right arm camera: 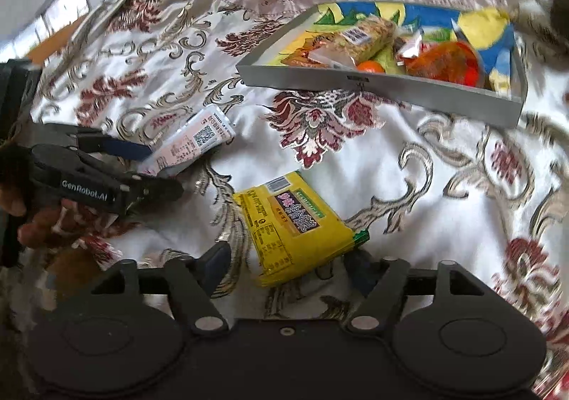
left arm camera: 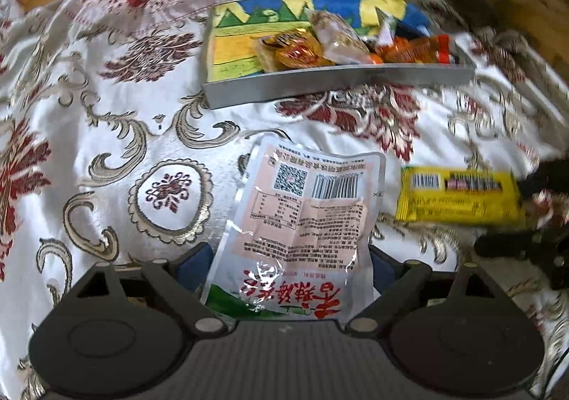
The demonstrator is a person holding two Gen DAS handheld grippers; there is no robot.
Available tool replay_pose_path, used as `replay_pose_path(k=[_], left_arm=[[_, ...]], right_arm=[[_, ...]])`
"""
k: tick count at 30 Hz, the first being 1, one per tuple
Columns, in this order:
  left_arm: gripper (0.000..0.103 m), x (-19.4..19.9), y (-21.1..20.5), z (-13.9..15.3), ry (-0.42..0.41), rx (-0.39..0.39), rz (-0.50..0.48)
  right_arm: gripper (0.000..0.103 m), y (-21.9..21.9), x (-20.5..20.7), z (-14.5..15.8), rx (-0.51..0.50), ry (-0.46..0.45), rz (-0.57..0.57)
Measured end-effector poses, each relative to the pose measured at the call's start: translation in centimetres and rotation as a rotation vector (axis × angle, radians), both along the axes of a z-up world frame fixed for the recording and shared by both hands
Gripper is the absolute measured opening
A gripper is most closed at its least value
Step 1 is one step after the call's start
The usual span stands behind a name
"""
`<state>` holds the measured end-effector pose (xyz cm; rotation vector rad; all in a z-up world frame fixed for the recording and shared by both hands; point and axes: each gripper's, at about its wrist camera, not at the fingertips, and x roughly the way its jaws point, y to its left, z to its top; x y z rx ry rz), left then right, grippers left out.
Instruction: Organize snacks
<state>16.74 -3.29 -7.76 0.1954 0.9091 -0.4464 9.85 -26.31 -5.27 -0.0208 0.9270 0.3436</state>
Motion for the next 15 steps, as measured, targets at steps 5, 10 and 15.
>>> replay_pose_path(k=[5,10,15], left_arm=[[0.095,-0.3,-0.8,-0.7,-0.026,0.051,-0.02],[0.096,0.0,-0.5,-0.7,-0.017,0.031,-0.02],[0.096,0.1,-0.4,-0.6,-0.013,0.024,-0.022]], right_arm=[[0.082,0.4,0.3,-0.5,-0.13,-0.071,-0.001],[0.089,0.2,1.2,-0.5,-0.153,-0.141,0.03],[0.089,0.4,2.8,-1.2,-0.126,-0.125,0.121]])
